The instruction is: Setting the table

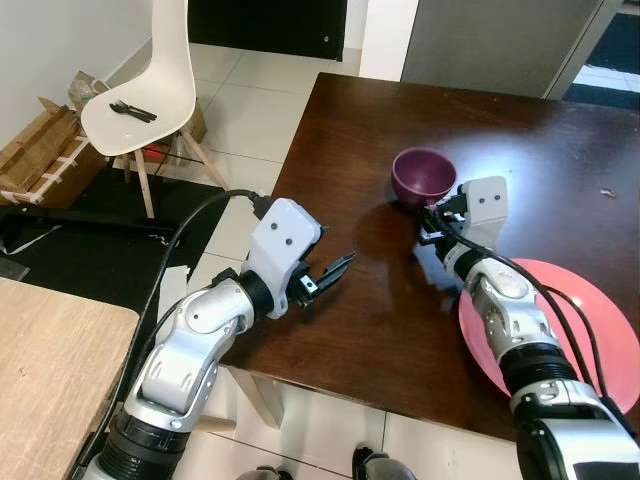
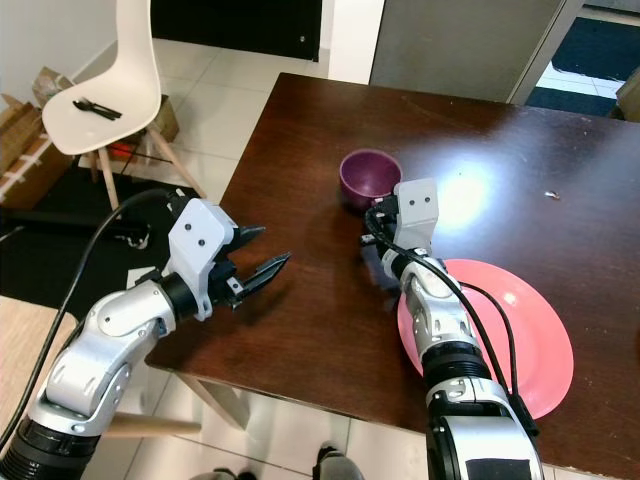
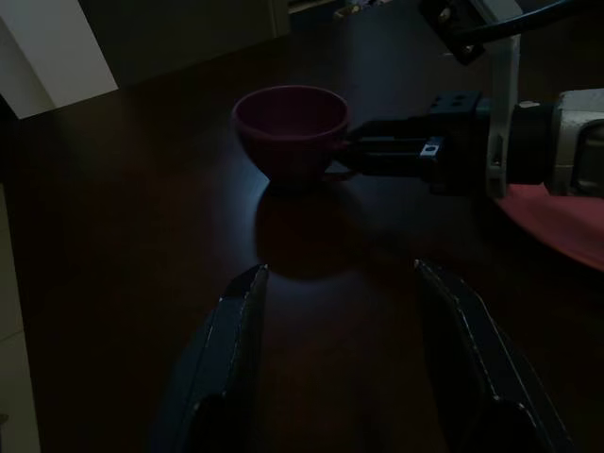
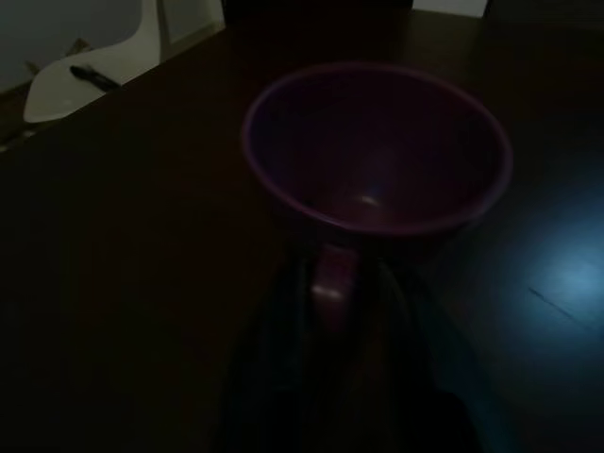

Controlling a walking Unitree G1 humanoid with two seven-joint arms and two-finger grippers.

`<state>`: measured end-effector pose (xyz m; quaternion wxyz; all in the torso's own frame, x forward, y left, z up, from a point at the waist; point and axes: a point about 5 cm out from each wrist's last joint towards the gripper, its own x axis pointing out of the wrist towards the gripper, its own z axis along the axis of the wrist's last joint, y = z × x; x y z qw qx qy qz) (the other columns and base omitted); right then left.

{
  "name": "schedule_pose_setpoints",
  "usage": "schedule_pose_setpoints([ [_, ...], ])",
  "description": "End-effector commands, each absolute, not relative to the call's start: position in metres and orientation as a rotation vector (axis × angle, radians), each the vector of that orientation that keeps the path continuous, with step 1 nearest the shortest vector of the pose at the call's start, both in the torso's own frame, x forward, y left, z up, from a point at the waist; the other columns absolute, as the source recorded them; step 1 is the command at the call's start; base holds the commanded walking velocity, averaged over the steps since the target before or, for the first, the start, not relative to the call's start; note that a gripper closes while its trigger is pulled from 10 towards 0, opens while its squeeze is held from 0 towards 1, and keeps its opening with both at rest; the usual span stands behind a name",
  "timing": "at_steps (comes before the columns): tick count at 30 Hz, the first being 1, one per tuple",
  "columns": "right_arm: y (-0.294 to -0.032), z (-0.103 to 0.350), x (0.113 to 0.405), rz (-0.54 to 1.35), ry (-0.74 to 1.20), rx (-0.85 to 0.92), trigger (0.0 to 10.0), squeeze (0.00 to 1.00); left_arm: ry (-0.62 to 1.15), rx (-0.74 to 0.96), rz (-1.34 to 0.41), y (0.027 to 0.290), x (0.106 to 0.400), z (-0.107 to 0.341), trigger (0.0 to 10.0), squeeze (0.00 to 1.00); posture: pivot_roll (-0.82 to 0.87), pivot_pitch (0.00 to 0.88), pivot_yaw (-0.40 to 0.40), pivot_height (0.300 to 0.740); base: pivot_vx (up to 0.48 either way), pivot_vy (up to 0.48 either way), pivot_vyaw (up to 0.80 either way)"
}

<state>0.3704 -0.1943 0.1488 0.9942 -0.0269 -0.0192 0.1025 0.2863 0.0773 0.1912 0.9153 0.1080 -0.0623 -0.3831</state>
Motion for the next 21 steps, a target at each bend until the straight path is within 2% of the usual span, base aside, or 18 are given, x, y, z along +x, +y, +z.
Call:
schedule_pose_setpoints([
  [1,-0.2,0.143,0.367,0.172,-0.039,-0.057,10.0,0.67,-0.101,0.225,-0.803,0.073,0.286,0.185,10.0,0.0,-0.05,0.079,0.086,0.74,0.0,0.0,0.0],
  [3,-0.202,0.145,0.366,0.162,-0.055,-0.06,10.0,0.67,-0.1,0.223,-0.803,0.072,0.287,0.184,10.0,0.0,-0.06,0.075,0.083,0.74,0.0,0.0,0.0],
  [4,-0.204,0.148,0.365,0.152,-0.073,-0.071,10.0,0.0,-0.1,0.22,-0.804,0.071,0.287,0.183,10.0,0.0,-0.07,0.072,0.082,0.74,0.0,0.0,0.0],
  [14,-0.21,0.177,0.336,0.12,-0.228,-0.117,10.0,0.0,-0.103,0.201,-0.807,0.063,0.29,0.179,10.0,0.0,-0.11,0.059,0.07,0.74,0.0,0.0,0.0],
  [19,-0.199,0.182,0.303,0.107,-0.279,-0.111,10.0,0.0,-0.103,0.204,-0.786,0.067,0.291,0.178,10.0,0.0,-0.13,0.064,0.075,0.74,0.0,0.0,0.0],
  [21,-0.196,0.181,0.299,0.107,-0.281,-0.112,10.0,0.0,-0.101,0.205,-0.782,0.068,0.291,0.178,10.0,0.0,-0.13,0.064,0.075,0.74,0.0,0.0,0.0],
])
